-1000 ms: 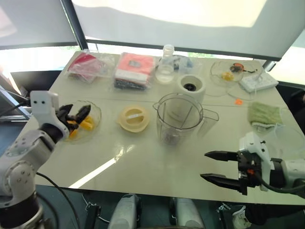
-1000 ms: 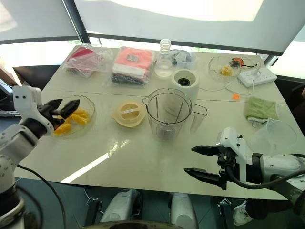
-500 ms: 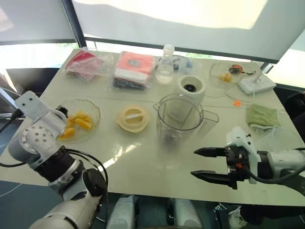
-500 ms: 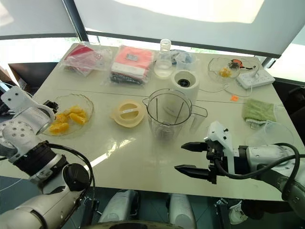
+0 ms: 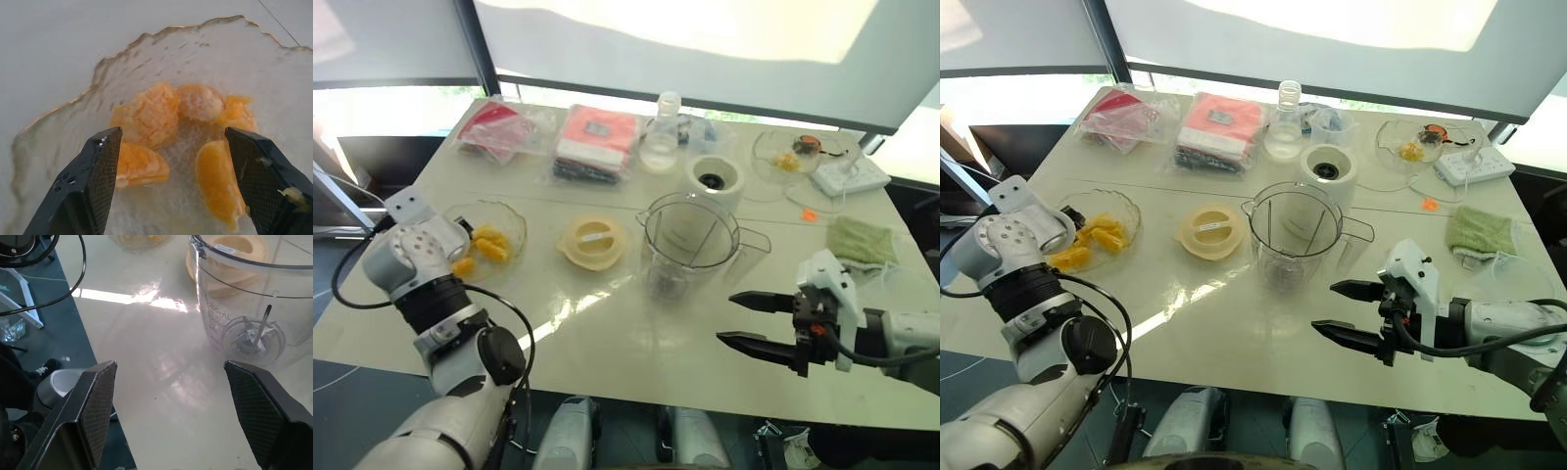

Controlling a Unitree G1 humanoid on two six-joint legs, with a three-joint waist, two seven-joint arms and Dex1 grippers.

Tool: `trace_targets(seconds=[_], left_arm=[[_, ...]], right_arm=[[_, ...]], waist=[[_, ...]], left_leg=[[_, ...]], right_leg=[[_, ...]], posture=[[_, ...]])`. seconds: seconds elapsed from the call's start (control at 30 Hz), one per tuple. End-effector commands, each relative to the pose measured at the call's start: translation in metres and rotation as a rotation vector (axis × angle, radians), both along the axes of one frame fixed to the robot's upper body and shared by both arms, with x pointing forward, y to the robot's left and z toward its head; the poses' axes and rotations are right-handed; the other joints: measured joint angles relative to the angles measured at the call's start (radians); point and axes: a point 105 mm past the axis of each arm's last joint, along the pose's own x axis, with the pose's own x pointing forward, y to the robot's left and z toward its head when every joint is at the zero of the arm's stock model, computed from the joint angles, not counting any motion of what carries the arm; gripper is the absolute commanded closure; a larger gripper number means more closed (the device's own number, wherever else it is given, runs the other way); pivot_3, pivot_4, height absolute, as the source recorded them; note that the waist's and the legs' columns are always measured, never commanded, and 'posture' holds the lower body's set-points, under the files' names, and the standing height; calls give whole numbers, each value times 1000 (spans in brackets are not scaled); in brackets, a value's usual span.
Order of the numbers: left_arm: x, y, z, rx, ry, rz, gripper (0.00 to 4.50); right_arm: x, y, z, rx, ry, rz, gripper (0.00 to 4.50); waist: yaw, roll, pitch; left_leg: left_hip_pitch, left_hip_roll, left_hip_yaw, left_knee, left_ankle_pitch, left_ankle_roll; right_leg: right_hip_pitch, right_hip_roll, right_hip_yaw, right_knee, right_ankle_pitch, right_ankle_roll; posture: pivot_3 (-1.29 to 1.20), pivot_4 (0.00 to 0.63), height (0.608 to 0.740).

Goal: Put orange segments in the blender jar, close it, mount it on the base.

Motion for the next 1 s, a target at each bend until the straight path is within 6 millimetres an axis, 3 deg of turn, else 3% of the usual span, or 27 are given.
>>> trace_targets(seconds=[0.03,0.43,1.0], left_arm=[[13,-2,14,41,-35,-15,1014],[19,-40,-1,-24,12,-70,1014],[15,-40,-37,-57,99,-43,1014]], right_arm=[[0,4,4,1,-48,1,832],[3,7,5,4,-74,-16,832],[7,3,8,-7,-99,-49,832]], waist=[[0,0,0],[0,0,0],[0,0,0]], left_leg=[[-1,0,0,0,0,0],[-8,-1,0,1,1,0],[-8,-1,-1,1,1,0]], right_leg=[[-1,0,0,0,0,0],[-8,-1,-1,0,3,5],[-8,3,-2,1,3,5]], posture=[[0,150,740],[0,150,740],[0,150,740]])
